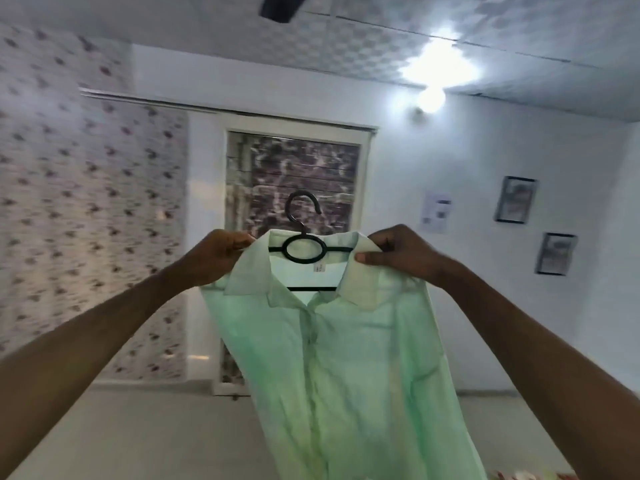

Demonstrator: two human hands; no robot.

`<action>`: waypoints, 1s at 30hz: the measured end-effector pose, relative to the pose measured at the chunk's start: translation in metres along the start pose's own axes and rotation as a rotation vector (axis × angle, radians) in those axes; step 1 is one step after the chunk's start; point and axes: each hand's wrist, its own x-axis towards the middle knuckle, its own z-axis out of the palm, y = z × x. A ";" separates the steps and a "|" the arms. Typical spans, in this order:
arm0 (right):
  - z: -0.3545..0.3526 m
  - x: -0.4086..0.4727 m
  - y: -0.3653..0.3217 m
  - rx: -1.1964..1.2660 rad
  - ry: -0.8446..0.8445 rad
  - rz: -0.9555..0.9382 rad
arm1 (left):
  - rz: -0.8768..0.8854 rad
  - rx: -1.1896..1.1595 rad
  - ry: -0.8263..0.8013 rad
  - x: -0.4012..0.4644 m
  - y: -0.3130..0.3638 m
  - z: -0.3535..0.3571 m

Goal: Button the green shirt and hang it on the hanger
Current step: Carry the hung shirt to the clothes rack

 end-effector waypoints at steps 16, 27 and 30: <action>0.499 0.248 -0.288 0.324 -0.402 -0.541 | -0.653 0.474 0.384 -0.359 -0.184 -0.373; 0.817 0.326 -0.576 0.584 -0.796 -0.819 | -1.126 0.591 0.612 -0.599 -0.208 -0.609; 0.904 0.307 -0.667 0.625 -0.881 -0.880 | -1.209 0.699 0.639 -0.677 -0.198 -0.663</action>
